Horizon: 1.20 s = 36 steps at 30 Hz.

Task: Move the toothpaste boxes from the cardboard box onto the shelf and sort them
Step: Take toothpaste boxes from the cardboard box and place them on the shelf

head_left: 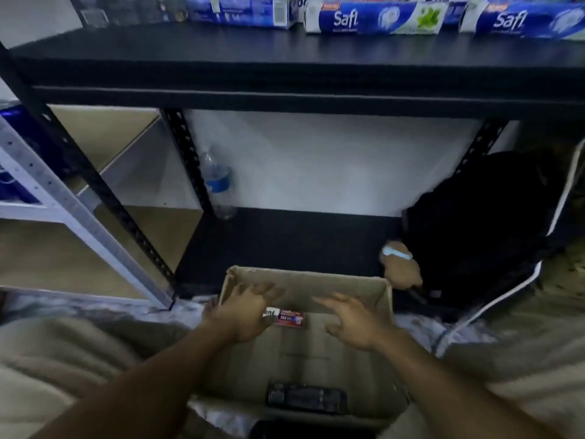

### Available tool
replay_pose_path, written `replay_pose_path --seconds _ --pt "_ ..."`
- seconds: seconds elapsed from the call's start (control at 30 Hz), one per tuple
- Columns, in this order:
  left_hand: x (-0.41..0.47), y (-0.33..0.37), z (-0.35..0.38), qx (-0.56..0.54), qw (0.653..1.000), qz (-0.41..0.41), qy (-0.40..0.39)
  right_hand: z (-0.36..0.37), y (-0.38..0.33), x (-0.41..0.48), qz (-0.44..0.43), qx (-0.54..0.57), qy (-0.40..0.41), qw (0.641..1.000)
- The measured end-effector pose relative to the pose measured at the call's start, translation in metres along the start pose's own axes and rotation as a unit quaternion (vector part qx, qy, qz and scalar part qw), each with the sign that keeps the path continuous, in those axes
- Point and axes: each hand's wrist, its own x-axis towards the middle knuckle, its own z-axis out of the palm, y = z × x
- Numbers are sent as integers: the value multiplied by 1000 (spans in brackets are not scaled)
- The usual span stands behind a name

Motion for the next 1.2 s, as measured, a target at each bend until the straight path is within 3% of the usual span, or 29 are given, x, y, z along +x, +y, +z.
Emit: replay_pose_path --seconds 0.1,0.33,0.63,0.93,1.2 --pt "10 -10 38 5 997 18 -68 41 10 9 36 31 -73 996" --pt "41 -27 91 -33 995 7 -95 126 29 32 82 63 -222 970" --pt "96 -43 122 -3 996 -14 -88 179 41 54 111 83 -270 953" --pt "124 -50 138 -22 988 -64 -136 188 42 57 131 81 -321 934" --pt "102 -37 158 -81 979 -74 -170 173 46 56 168 182 -342 906"
